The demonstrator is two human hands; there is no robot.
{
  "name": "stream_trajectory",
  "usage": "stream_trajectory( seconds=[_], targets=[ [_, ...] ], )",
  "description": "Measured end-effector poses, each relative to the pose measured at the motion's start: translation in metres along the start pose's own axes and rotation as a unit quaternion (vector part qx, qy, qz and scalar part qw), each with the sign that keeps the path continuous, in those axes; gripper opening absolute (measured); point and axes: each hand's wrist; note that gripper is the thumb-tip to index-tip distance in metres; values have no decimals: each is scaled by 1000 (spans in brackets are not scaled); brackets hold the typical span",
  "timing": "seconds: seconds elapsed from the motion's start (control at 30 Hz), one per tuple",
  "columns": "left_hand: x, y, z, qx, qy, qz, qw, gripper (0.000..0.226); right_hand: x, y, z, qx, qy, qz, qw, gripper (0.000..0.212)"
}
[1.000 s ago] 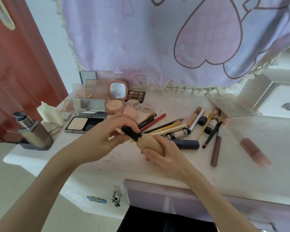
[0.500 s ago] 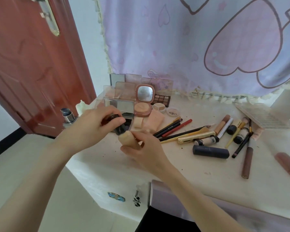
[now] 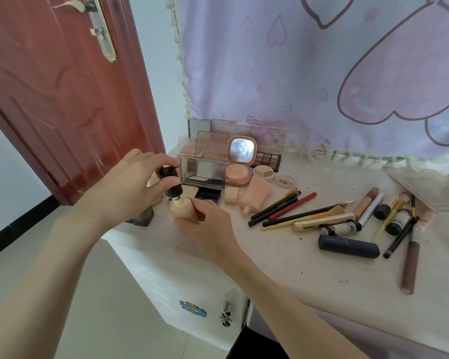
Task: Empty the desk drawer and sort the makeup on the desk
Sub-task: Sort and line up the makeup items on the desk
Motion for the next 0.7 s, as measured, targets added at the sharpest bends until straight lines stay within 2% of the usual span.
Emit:
stream_trajectory(
  seconds=[0.27,0.47,0.7],
  targets=[
    [-1,-1,-4,10,-2,-17,1000,27,10,-5,-8,-13,21,2,1000,36],
    [-2,-2,-2,-17,-6,-24,1000,29,9,-8,-13,-33,15,39,999,24],
    [-4,6,0,-21,-10,-39,999,40,0,-5,-8,-41,-3,60,997,28]
  ],
)
Point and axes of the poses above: each hand's wrist, its own z-axis away from the middle knuckle, its own x-axis out of the palm, y = z × x, and after that the axes turned 2 degrees about z, right-handed
